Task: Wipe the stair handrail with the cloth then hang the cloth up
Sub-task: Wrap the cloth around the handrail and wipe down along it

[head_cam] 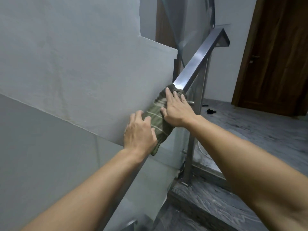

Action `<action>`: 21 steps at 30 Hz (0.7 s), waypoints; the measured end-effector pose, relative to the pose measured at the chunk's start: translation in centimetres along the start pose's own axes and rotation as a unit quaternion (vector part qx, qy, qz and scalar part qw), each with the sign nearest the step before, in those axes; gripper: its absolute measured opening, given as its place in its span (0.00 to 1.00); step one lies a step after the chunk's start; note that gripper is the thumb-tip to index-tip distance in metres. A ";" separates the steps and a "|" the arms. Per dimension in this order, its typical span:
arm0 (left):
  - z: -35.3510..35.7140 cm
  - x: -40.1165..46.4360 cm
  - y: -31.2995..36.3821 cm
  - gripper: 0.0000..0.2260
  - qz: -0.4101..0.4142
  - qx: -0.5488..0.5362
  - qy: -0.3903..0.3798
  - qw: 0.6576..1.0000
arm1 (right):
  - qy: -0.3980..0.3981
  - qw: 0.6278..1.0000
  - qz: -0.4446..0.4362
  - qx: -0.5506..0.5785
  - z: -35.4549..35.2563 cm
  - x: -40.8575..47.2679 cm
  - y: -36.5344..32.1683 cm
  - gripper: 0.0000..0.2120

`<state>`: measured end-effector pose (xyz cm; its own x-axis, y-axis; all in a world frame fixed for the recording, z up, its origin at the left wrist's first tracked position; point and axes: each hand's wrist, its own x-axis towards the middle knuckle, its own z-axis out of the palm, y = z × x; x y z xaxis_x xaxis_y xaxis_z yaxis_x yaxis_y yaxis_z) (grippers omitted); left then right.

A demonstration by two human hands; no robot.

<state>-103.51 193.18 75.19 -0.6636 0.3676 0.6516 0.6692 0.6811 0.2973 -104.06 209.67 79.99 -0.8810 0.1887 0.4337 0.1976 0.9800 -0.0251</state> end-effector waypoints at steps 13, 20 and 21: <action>4.4 0.1 0.8 0.34 -0.069 0.009 -0.129 0.989 | -0.112 0.957 -0.206 -0.173 -2.6 2.7 4.2 0.51; 4.2 -1.7 0.4 0.33 -0.086 0.048 -0.122 0.988 | -0.019 0.931 -0.311 -0.188 -0.8 2.8 3.9 0.48; 4.2 -2.1 0.3 0.33 -0.088 0.056 -0.118 0.987 | -0.018 0.929 -0.321 -0.184 -0.6 2.6 3.7 0.46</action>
<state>-103.31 195.24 70.99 -0.8347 0.3655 0.4119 0.5037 0.8090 0.3031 -105.40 213.71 81.63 -0.8804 -0.4184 0.2231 -0.2454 0.8046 0.5407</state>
